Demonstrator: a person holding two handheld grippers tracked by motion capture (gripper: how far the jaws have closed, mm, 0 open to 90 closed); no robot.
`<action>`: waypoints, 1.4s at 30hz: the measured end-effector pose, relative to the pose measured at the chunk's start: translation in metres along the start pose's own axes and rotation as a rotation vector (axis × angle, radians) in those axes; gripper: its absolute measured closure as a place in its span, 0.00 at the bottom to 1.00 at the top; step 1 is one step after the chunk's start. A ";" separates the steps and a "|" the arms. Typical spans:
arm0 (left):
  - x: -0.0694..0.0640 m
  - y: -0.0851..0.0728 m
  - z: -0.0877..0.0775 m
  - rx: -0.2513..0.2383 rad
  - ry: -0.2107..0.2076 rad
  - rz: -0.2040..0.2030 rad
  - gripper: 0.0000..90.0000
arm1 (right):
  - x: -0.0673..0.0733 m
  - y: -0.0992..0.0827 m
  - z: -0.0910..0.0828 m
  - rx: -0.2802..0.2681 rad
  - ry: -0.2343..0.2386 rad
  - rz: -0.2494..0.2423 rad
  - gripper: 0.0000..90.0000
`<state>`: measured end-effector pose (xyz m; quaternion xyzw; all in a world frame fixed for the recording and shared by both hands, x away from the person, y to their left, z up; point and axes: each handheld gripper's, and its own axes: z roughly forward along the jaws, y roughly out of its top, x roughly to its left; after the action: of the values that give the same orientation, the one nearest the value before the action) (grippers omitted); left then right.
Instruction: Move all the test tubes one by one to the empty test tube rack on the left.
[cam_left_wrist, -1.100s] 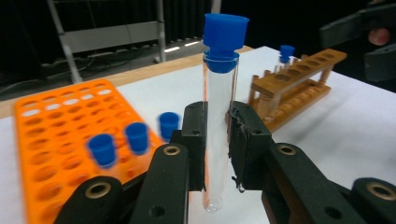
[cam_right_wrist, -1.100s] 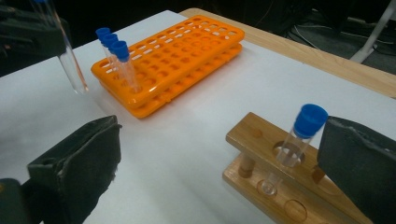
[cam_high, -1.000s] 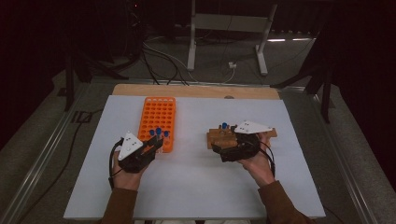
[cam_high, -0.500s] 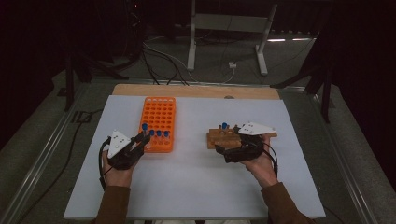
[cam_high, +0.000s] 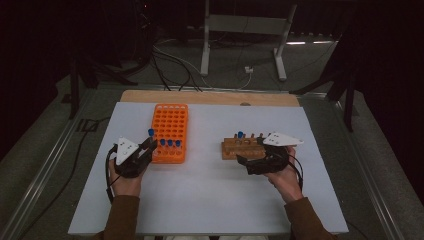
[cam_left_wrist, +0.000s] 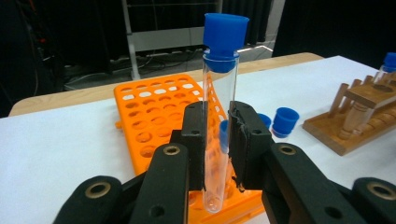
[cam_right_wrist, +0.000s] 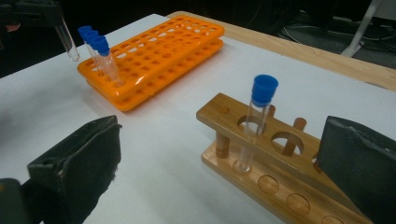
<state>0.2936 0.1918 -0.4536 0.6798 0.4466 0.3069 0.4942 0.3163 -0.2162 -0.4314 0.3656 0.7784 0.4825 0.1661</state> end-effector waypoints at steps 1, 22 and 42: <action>0.000 0.000 0.001 0.000 0.003 -0.001 0.87 | -0.001 -0.001 0.000 -0.001 -0.002 0.002 0.00; 0.002 -0.007 0.018 0.028 0.036 -0.022 0.87 | -0.005 -0.006 -0.005 -0.009 -0.004 0.015 0.00; 0.002 -0.032 0.029 0.138 0.046 0.010 0.87 | -0.005 -0.011 -0.004 -0.008 0.002 0.023 0.00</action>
<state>0.3095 0.1853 -0.4937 0.7071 0.4746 0.2935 0.4344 0.3129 -0.2258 -0.4391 0.3733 0.7725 0.4878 0.1611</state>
